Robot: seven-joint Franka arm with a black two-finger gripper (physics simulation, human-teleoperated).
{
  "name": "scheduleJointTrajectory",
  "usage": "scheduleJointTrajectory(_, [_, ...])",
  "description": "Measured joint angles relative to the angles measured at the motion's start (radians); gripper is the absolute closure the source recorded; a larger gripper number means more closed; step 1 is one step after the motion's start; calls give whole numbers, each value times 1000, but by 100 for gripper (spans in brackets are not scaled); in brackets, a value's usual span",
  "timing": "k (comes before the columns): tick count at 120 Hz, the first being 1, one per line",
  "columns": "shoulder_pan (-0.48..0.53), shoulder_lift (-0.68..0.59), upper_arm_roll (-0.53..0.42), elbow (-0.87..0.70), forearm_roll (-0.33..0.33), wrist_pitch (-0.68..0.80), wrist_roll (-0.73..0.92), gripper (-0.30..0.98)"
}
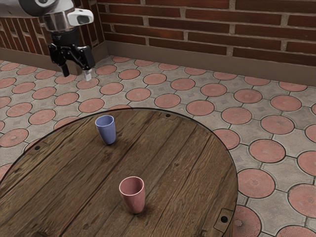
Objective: Place the right cup onto the left cup
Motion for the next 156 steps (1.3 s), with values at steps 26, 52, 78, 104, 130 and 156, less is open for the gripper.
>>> scheduleJointTrajectory(26, [-3, 9, -37, -3, 9, 19, -21, 0])
scheduleJointTrajectory(52, [45, 42, -134, -144, 12, 111, -30, 0])
scheduleJointTrajectory(78, [18, 119, -177, -241, 9, 264, -37, 0])
scheduleJointTrajectory(104, [22, 31, -227, -468, 0, 418, -53, 0])
scheduleJointTrajectory(130, [27, -35, -298, -590, -4, 519, -87, 0])
scheduleJointTrajectory(156, [14, -71, -366, -641, -13, 562, -135, 0])
